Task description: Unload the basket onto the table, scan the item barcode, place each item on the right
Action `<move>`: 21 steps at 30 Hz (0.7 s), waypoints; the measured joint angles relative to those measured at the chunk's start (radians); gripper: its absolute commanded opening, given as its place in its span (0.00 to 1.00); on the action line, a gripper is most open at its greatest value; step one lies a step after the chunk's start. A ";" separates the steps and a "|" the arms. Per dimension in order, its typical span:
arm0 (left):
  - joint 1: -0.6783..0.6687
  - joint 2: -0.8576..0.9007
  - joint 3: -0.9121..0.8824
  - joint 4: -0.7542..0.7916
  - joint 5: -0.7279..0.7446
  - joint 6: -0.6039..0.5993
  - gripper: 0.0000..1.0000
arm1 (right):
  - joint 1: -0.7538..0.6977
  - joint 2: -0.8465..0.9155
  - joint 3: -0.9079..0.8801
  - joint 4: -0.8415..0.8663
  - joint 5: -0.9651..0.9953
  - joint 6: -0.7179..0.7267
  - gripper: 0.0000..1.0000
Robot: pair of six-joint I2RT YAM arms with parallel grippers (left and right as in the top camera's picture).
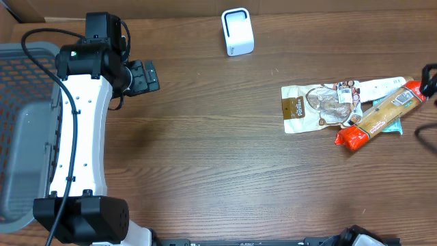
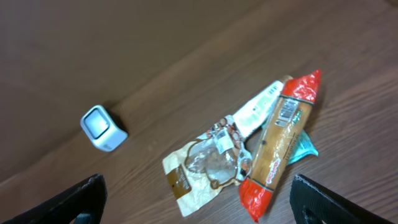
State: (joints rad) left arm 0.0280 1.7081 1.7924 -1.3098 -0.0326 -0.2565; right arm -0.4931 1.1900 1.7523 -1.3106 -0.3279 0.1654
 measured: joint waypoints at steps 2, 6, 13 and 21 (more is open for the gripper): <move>0.000 0.000 0.000 0.000 0.000 0.000 1.00 | 0.017 -0.057 0.000 -0.036 -0.035 -0.045 0.97; 0.000 0.000 0.000 0.000 0.000 0.000 1.00 | 0.055 -0.131 0.001 -0.114 -0.089 -0.098 1.00; 0.000 0.000 0.000 0.000 0.000 0.000 1.00 | 0.075 -0.207 0.006 -0.357 -0.129 -0.108 0.99; 0.000 0.000 0.000 0.000 0.000 0.000 1.00 | 0.075 -0.197 0.006 -0.384 -0.071 -0.107 1.00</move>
State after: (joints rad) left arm 0.0280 1.7081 1.7924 -1.3098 -0.0326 -0.2565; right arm -0.4183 0.9932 1.7584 -1.6947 -0.3988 0.0582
